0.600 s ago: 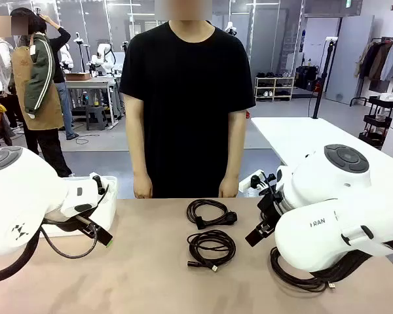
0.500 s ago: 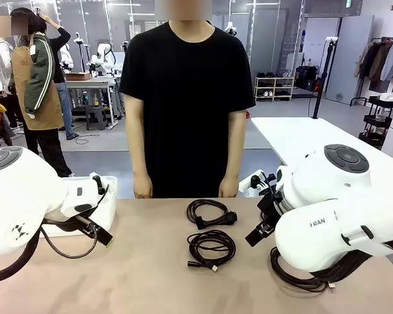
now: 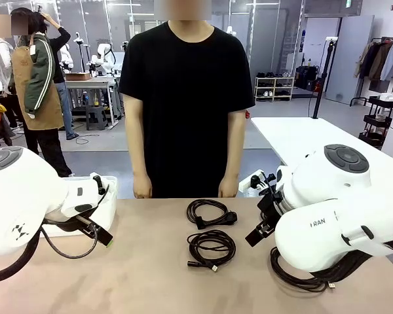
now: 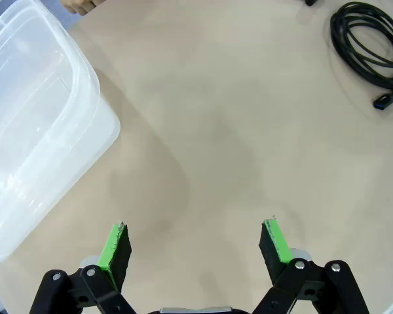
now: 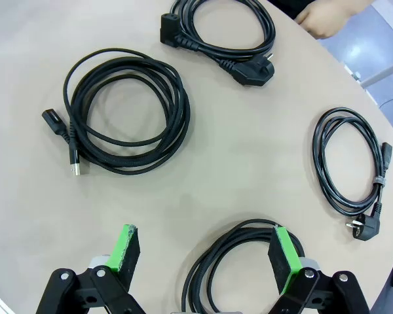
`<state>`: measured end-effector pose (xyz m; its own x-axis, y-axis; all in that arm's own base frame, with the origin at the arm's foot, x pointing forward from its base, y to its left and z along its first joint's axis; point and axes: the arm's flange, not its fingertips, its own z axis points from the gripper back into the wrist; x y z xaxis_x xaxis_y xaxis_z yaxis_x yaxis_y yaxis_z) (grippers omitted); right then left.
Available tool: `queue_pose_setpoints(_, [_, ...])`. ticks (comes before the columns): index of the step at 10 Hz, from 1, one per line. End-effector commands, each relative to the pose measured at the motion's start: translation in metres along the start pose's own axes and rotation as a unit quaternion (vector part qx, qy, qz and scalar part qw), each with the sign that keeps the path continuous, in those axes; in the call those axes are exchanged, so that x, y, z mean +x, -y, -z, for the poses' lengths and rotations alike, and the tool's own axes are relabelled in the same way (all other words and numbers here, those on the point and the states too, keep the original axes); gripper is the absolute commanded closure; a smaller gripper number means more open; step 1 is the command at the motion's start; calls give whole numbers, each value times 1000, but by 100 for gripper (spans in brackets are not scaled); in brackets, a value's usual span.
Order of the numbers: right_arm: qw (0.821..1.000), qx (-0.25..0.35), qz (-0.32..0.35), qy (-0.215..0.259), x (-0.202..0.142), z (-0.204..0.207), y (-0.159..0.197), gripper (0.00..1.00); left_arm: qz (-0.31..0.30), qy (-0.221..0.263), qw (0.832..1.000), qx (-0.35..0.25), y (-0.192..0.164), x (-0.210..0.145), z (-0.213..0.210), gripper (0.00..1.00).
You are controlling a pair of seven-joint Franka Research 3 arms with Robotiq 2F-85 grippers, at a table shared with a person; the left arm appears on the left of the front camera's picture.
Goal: Organize and store the cables.
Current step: Place the Power Cable into the Organizing box.
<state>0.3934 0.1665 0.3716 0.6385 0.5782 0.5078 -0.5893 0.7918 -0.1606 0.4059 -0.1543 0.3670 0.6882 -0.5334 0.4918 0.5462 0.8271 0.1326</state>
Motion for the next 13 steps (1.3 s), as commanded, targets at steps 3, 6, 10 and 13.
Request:
queue_pose_setpoints(3, [1000, 0, 1, 0, 0, 0, 0, 0, -1, 0, 1000, 0, -1, 0, 0, 0])
queue_pose_setpoints(6, [999, 34, 1, 11, 5, -17, 13, 0, 11, -18, 997, -71, -18, 12, -33, 0])
queue_pose_setpoints(10, [981, 185, -54, -3, 3, -91, 93, 0, 98, -27, 973, -207, -96, 7, -114, 0])
queue_pose_setpoints(13, [972, 222, -47, 67, -60, -137, 151, 0, 109, 25, 966, -235, -164, -40, -148, 0])
